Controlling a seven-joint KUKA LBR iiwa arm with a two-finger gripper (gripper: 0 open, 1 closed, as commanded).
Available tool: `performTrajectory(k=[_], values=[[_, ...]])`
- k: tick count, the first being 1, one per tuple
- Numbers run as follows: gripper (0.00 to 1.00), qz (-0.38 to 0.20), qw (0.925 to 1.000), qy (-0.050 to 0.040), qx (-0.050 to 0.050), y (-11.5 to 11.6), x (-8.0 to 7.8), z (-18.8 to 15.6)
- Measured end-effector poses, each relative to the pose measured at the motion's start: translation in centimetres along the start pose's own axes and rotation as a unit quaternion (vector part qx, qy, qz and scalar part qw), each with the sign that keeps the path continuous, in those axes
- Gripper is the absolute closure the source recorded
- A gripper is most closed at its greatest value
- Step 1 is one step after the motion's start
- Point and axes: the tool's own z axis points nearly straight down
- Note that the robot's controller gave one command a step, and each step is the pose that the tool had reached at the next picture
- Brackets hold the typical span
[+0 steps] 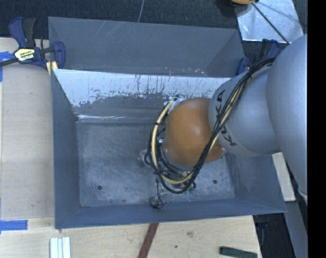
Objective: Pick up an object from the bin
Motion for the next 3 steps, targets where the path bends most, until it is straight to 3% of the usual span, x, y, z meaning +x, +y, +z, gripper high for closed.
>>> performTrajectory(k=[1, 2, 3], values=[[0.0, 0.0, 1.0, 0.0, 0.0, 0.0, 0.0, 0.0], [0.0, -0.035, 0.9994, 0.0015, 0.0, -4.8, 0.0, -2.4], [0.0, -0.059, 0.9983, -0.0005, 0.003, -8.1, -0.3, -2.6]])
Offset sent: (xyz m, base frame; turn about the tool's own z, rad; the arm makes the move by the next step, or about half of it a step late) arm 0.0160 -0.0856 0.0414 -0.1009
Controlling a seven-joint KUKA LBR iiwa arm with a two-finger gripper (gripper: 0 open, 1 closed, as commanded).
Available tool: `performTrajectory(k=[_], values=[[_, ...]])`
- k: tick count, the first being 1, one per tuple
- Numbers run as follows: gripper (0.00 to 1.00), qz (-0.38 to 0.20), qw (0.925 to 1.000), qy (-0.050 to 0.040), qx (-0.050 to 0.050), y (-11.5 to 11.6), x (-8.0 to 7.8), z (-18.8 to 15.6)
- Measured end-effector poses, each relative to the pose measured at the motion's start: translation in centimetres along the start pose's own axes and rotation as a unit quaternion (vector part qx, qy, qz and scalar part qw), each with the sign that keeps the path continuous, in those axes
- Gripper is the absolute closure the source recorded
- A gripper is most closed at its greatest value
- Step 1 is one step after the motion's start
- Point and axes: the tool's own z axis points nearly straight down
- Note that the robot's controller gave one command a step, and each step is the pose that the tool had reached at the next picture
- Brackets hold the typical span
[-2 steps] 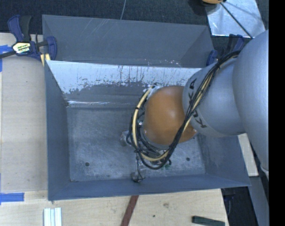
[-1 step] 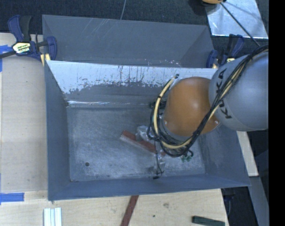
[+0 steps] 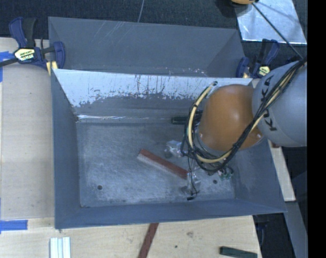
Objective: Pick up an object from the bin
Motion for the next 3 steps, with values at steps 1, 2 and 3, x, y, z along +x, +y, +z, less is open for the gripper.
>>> performTrajectory(k=[1, 2, 3], values=[[1.0, 0.002, 1.0, -0.0002, -0.003, 2.7, -10.9, 1.4], [1.0, 0.003, 1.0, 0.0, -0.003, 2.7, -10.9, 1.4], [1.0, -0.012, 0.9999, 0.0007, -0.003, 1.4, -11.6, -11.5]])
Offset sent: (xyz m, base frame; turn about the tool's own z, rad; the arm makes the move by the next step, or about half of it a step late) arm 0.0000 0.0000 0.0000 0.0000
